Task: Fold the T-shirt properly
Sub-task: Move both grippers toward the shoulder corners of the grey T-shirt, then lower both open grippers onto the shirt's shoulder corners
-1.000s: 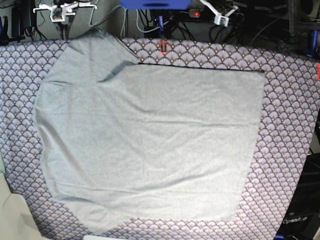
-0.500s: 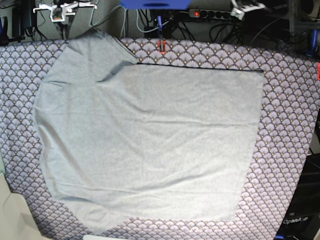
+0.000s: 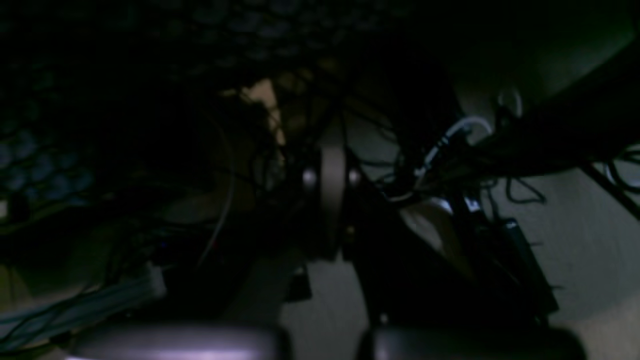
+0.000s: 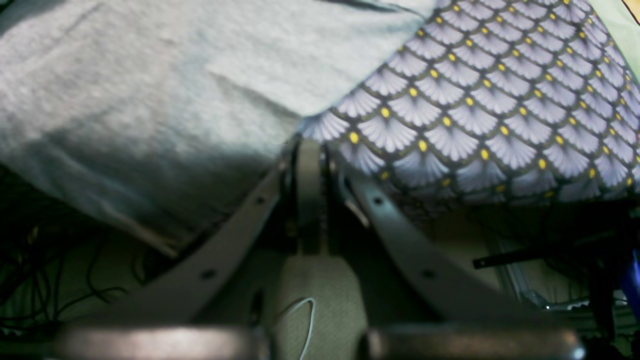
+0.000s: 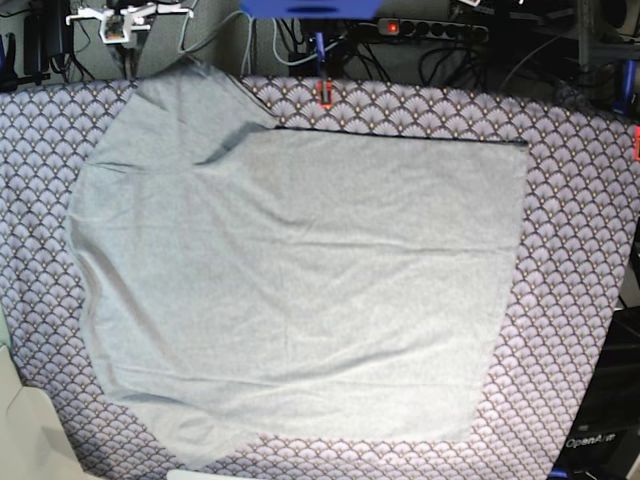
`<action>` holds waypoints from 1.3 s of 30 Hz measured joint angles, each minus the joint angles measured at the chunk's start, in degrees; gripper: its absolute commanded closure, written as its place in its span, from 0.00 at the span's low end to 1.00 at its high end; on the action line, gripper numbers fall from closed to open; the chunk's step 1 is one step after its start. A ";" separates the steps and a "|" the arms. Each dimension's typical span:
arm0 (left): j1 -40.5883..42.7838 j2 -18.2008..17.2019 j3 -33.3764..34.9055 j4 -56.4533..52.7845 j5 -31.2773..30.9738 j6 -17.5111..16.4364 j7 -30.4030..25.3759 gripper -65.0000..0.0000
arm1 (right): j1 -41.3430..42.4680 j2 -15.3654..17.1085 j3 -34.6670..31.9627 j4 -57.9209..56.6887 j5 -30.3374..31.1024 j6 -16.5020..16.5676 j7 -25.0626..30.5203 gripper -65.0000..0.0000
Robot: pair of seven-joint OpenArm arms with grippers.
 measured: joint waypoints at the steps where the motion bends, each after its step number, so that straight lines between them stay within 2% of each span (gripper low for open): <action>1: 0.72 0.00 -0.35 0.00 0.04 -0.02 -2.36 1.00 | 0.00 0.02 0.00 0.00 0.00 0.00 0.02 1.00; 3: 1.73 0.02 -0.55 0.02 0.20 -0.22 -6.82 1.00 | 0.04 0.07 0.00 0.00 0.00 -0.02 0.02 1.00; 6: 2.47 0.00 -0.68 0.09 0.15 -0.17 -5.92 1.00 | 0.07 0.24 0.00 0.00 0.00 0.00 -2.19 1.00; 11: 2.99 -0.55 -1.88 0.28 0.44 -0.46 -6.34 1.00 | 1.27 0.24 -0.28 0.02 0.00 0.00 -2.78 1.00; 13: 4.98 -4.59 -4.59 6.12 0.35 -0.20 -5.70 1.00 | 1.09 0.15 -0.28 0.00 -0.02 0.00 -3.02 1.00; 18: 11.28 -22.12 -7.23 37.86 0.11 0.98 -5.31 1.00 | 1.16 0.31 -0.28 0.00 0.02 -0.02 -2.97 1.00; 19: 12.28 -25.75 -7.50 44.74 -0.81 0.35 -4.61 1.00 | 1.14 0.28 -0.31 0.00 0.00 0.02 -3.17 1.00; 21: 13.00 -31.17 -7.34 52.57 0.79 4.42 -6.19 1.00 | 1.14 0.15 -0.35 0.00 0.02 0.00 -3.19 1.00; 23: 13.00 -34.67 -7.34 55.65 0.81 10.45 -5.25 1.00 | 1.16 0.15 -0.39 0.00 -0.15 0.00 -3.10 1.00; 24: 12.98 -36.06 -7.37 56.19 2.69 12.72 -5.18 1.00 | 1.18 0.15 -0.39 0.00 -0.17 0.00 -3.08 1.00; 28: 13.05 -37.44 -7.26 58.80 13.60 22.91 -5.07 1.00 | 1.16 0.13 -0.39 0.00 -0.20 0.00 -3.02 1.00; 30: 13.14 -38.27 -6.97 61.66 17.55 28.09 -5.35 1.00 | 1.16 0.13 -0.39 0.00 -0.17 0.00 -2.99 1.00; 32: 13.09 -40.74 -7.02 64.85 19.34 32.15 -3.63 1.00 | 1.18 0.17 -0.39 0.00 -0.13 0.00 -2.99 1.00; 35: 9.60 -43.85 -6.97 69.20 18.36 36.61 4.42 1.00 | 1.18 0.31 -0.37 0.00 -0.11 -0.02 -3.15 1.00; 39: 6.10 -44.63 -7.58 74.42 18.60 36.65 9.90 1.00 | 1.66 0.09 -0.39 0.31 -0.02 0.02 -3.85 1.00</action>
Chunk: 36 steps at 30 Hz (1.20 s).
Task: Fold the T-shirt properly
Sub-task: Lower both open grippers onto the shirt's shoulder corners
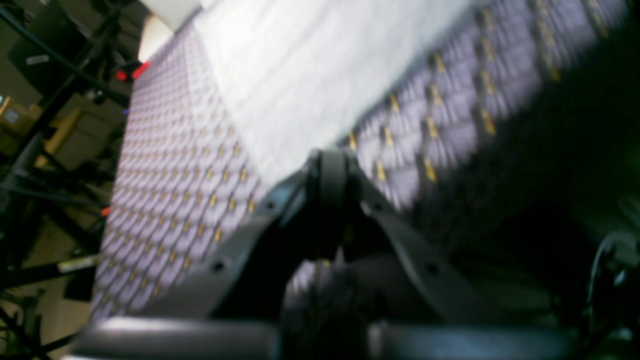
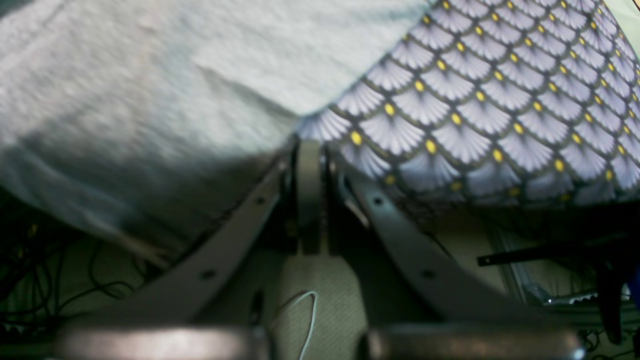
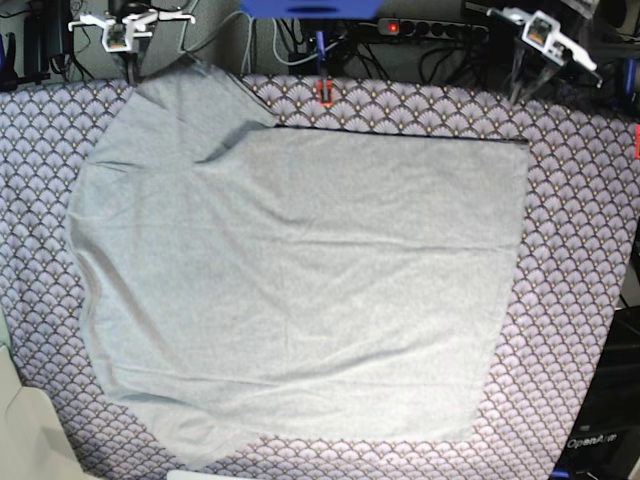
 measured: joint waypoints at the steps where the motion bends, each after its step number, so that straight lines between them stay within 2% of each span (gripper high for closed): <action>1: -0.31 -0.35 0.09 0.48 -0.04 0.00 1.36 1.00 | 0.17 0.02 0.00 0.00 -0.02 -0.02 -0.15 1.00; 4: -1.42 -0.90 0.44 1.81 -3.48 0.04 5.07 1.00 | 0.61 0.15 0.02 0.22 0.02 -0.02 -1.25 1.00; 7: -3.87 -1.75 0.35 4.15 -7.50 -0.13 4.70 1.00 | 1.40 0.17 0.02 3.19 0.02 0.00 -5.77 1.00; 11: -5.05 -5.11 0.35 5.35 -11.93 -0.15 4.94 1.00 | 2.40 0.24 0.00 7.15 0.02 0.00 -8.44 1.00; 15: -7.21 -4.72 0.63 4.52 -13.77 -0.07 5.27 1.00 | 2.21 0.33 0.02 9.03 0.02 0.00 -10.32 1.00; 18: -9.09 -3.91 0.83 3.87 -16.15 -0.20 13.07 1.00 | 3.52 0.35 0.00 9.11 0.04 0.17 -12.17 1.00; 20: -9.75 -3.52 0.44 3.82 -16.15 0.02 15.08 1.00 | 3.96 0.35 0.02 9.25 0.02 0.13 -12.50 1.00; 22: -11.02 -1.68 0.24 3.50 -16.52 -0.13 18.36 0.88 | 4.42 0.33 0.00 9.20 0.04 0.17 -13.92 1.00; 25: -11.28 -0.09 0.61 3.82 -15.89 -0.22 17.73 0.66 | 4.74 0.35 0.00 9.20 0.02 0.17 -13.31 1.00; 27: -11.13 0.09 0.59 3.82 -16.06 -0.09 18.58 0.56 | 4.87 0.35 0.00 9.07 0.02 0.17 -13.70 1.00; 34: -11.28 1.27 0.50 4.74 -16.39 -0.20 18.14 0.54 | 5.03 1.03 -0.07 9.09 0.02 0.17 -13.70 1.00; 36: -11.28 2.54 0.35 4.39 -17.20 -2.84 18.16 0.54 | 5.03 1.29 -0.07 9.09 0.02 0.15 -13.68 1.00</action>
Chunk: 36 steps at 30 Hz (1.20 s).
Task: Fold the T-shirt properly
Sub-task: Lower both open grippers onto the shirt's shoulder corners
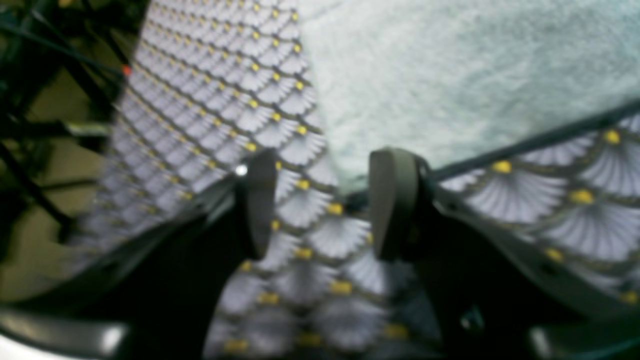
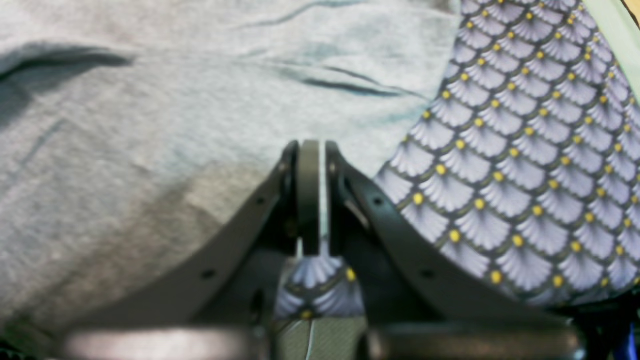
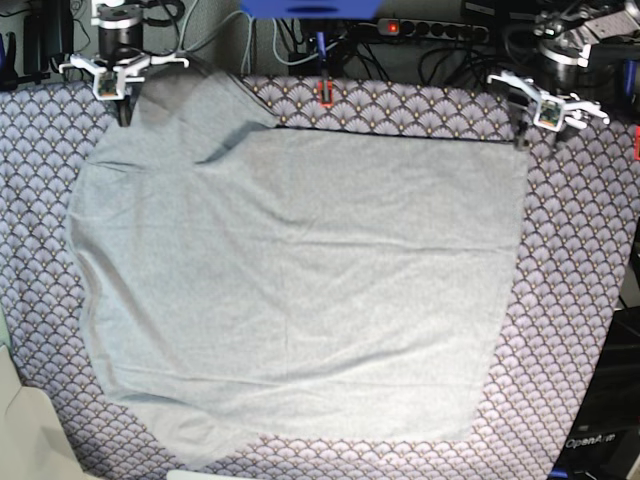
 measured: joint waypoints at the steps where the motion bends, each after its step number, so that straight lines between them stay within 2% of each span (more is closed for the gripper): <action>1: 0.00 0.61 -0.02 -0.02 -0.02 -0.66 -0.02 0.54 | 0.00 -0.02 0.00 0.00 0.00 0.02 0.02 1.00; 5: -0.02 2.27 -0.09 -0.02 -3.06 -2.51 0.00 0.53 | 0.66 -0.13 -0.02 -0.02 0.00 0.00 0.00 1.00; 10: 0.00 3.19 -0.09 -0.11 -4.50 -6.19 -0.66 0.53 | 0.79 -0.17 -0.02 -0.02 0.00 0.02 -3.26 1.00; 13: 0.52 3.04 0.26 -0.13 -4.66 -5.77 -7.43 0.52 | 0.81 -0.15 -0.02 0.00 0.00 0.02 -3.21 1.00; 16: 3.13 2.73 -0.17 -0.02 -4.57 -5.75 -15.12 0.42 | 0.79 -0.15 -0.02 0.00 -0.02 0.04 -3.26 1.00; 18: 4.33 2.62 0.20 -0.09 -4.79 -5.77 -17.40 0.38 | 0.81 -0.13 -0.02 0.00 0.00 0.04 -3.21 1.00; 22: 3.93 2.91 0.11 -0.13 -5.44 -5.77 -17.88 0.38 | 1.14 -0.13 -0.02 -0.02 0.00 0.02 -3.41 1.00; 27: 3.80 3.06 0.11 -0.13 -11.82 -6.01 -18.49 0.38 | 1.42 -0.13 -0.02 0.00 0.00 0.02 -3.19 1.00; 30: 3.80 3.26 0.13 -0.04 -14.10 -9.09 -18.56 0.38 | 1.27 -0.13 -0.02 -0.02 0.00 0.04 -3.41 1.00; 32: 3.78 3.98 0.00 -0.02 -18.25 -11.63 -18.62 0.38 | 1.29 0.26 -0.04 -0.02 -0.02 0.04 -3.41 1.00; 36: 3.78 4.90 -0.04 -0.09 -27.58 -18.86 -18.49 0.38 | 1.42 0.76 -0.02 -0.02 0.00 0.02 -3.34 1.00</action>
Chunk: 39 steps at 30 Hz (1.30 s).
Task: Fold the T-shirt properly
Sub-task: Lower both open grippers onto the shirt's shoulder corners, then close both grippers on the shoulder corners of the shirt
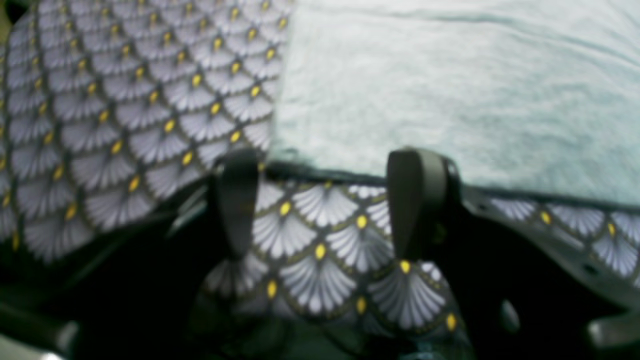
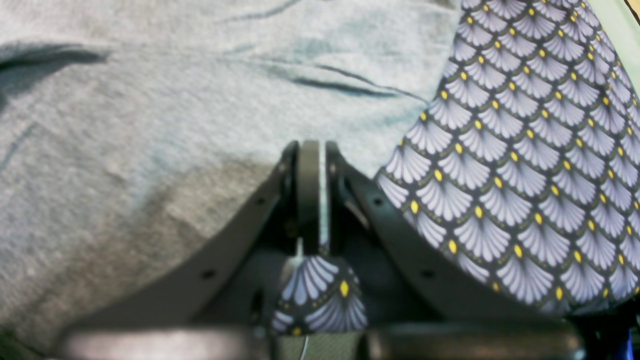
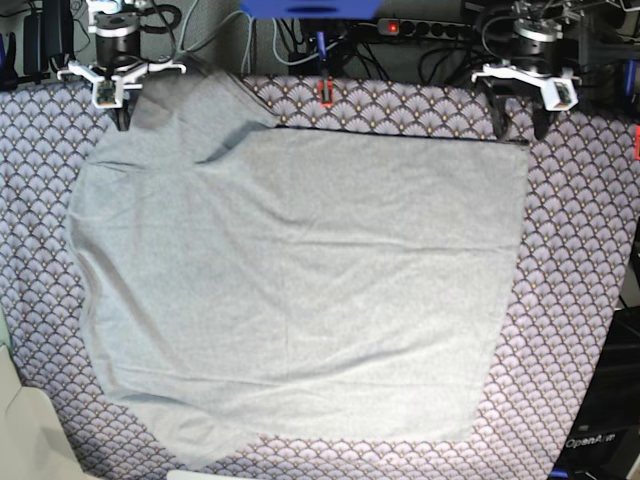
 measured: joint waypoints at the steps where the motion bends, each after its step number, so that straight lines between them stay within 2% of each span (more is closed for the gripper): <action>1: 0.02 0.15 -0.02 -0.04 -1.33 -1.42 -0.02 0.38 | 0.00 -0.02 0.00 0.00 0.00 0.00 -0.07 1.00; 4: -0.17 0.24 -0.04 -0.02 -5.66 -4.48 0.37 0.38 | 0.00 0.00 0.15 0.00 0.00 0.00 -0.04 1.00; 7: -0.33 0.11 -0.04 -0.04 -5.90 -5.49 0.33 0.38 | 0.00 -0.02 0.15 0.00 0.00 0.00 -0.07 1.00; 18: -2.84 0.37 0.17 -0.79 -6.27 -5.25 0.42 0.39 | -0.04 -0.02 0.15 0.00 0.00 0.02 -0.07 1.00; 22: -4.31 2.19 0.31 -0.96 -6.40 -5.09 0.81 0.39 | 0.00 -0.02 0.22 0.00 0.00 0.00 0.15 1.00; 28: -6.19 2.67 -0.20 -4.02 -5.35 -5.09 4.44 0.39 | 0.13 0.00 0.26 0.00 0.02 0.00 0.02 1.00; 34: -6.97 3.89 -0.52 -5.16 -5.20 -4.90 4.48 0.39 | 0.07 -0.09 0.26 0.00 0.00 0.00 -0.02 1.00; 37: -6.91 3.91 -0.52 -5.16 -5.29 -4.87 4.50 0.49 | 0.13 -0.09 0.26 0.00 0.00 0.00 -0.09 1.00; 39: -6.78 3.89 -0.52 -5.14 -5.40 -4.87 4.70 0.60 | 0.17 -0.09 0.26 0.00 0.00 0.00 -0.07 1.00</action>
